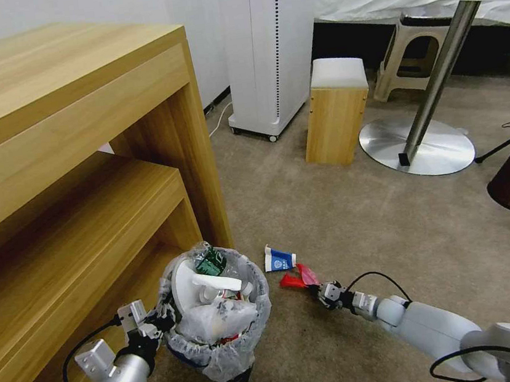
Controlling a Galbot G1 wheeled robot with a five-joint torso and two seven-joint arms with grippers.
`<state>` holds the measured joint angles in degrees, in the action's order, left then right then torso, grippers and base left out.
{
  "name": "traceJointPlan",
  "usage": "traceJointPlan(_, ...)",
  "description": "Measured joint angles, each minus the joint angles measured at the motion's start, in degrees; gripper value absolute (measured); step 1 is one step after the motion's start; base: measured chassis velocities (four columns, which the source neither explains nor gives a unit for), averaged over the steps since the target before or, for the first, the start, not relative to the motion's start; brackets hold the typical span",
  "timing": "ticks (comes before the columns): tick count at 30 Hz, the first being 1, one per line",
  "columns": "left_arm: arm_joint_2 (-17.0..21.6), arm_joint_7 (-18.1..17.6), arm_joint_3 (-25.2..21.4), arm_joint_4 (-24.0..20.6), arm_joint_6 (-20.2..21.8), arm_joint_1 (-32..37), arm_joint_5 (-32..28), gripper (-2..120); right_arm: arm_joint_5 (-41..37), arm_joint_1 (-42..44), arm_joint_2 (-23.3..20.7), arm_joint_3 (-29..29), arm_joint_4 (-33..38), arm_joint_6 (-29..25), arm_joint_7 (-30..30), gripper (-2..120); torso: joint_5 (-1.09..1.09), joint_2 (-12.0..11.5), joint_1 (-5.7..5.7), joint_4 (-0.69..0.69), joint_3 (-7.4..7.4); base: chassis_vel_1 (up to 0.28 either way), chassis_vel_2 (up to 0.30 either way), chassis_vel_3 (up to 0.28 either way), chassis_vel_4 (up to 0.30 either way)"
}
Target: Pick up the trash bin and place the garbage on the floor into it.
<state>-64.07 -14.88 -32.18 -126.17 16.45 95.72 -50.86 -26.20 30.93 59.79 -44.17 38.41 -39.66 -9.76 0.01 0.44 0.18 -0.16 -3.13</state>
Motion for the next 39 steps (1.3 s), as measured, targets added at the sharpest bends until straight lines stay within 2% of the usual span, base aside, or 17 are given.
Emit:
traceJointPlan(9, 0.1, -0.3, 0.4, 2.3, 0.0, -1.3, 0.0, 2, 0.0, 1.1, -5.7, 2.9, 9.1, -2.5, -0.7, 0, -0.01, 0.0, 0.0, 0.01, 0.0, 0.0, 0.0, 0.0, 0.0)
traceJointPlan(12, 0.1, -0.3, 0.6, 3.1, 0.1, -1.7, 0.0, 2, -1.5, 0.5, -9.0, 2.4, 16.0, -2.1, -0.9, 0, 0.0, 0.0, 0.0, 0.02, 0.0, 0.0, 0.0, 0.0, 0.0)
traceJointPlan(13, 0.1, -0.3, 0.6, 3.1, 0.1, -1.7, 0.0, 2, -1.5, 0.5, -9.0, 2.4, 16.0, -2.1, -0.9, 0, 0.0, 0.0, 0.0, 0.02, 0.0, 0.0, 0.0, 0.0, 0.0)
traceJointPlan(15, 0.1, -0.5, 0.7, 3.3, 0.2, -2.1, 0.1, 2, -2.9, -0.9, -11.5, 1.8, 22.2, -0.9, -0.8, 0, -0.01, 0.0, 0.0, 0.01, 0.0, 0.0, 0.0, 0.0, 0.0)
traceJointPlan(20, 0.1, -0.8, 0.9, 3.3, 0.4, -2.4, 0.0, 2, -4.0, -2.7, -13.7, 1.3, 28.6, 0.0, -0.4, 0, -0.01, 0.0, 0.0, 0.03, 0.0, 0.0, 0.0, 0.0, 0.0)
traceJointPlan(23, 0.1, -0.9, 1.0, 3.0, 0.6, -2.5, 0.0, 2, -5.5, -5.5, -16.1, 0.1, 35.9, 1.4, 0.3, 0, 0.0, 0.0, 0.0, 0.02, 0.0, 0.0, 0.0, 0.0, 0.0)
traceJointPlan(31, 0.2, -1.2, 1.0, 2.1, 0.9, -2.6, -0.1, 2, -7.8, -13.8, -17.6, -4.0, 44.8, 2.9, 1.5, 0, -0.02, 0.0, 0.0, 0.02, 0.0, 0.0, 0.0, 0.0, 0.0)
traceJointPlan(33, 0.2, -1.3, 0.9, 1.6, 1.0, -2.5, -0.2, 2, -8.8, -17.7, -16.8, -5.9, 47.5, 3.1, 2.2, 0, -0.01, 0.0, 0.0, 0.03, 0.0, 0.0, 0.0, 0.0, 0.0)
traceJointPlan(39, 0.4, -1.9, 0.9, 0.8, 1.4, -2.8, -0.6, 2, -10.9, -22.5, -15.2, -8.6, 52.8, 3.9, 2.9, 0, -0.02, 0.0, 0.0, 0.02, -0.01, 0.0, 0.0, 0.0, 0.0)
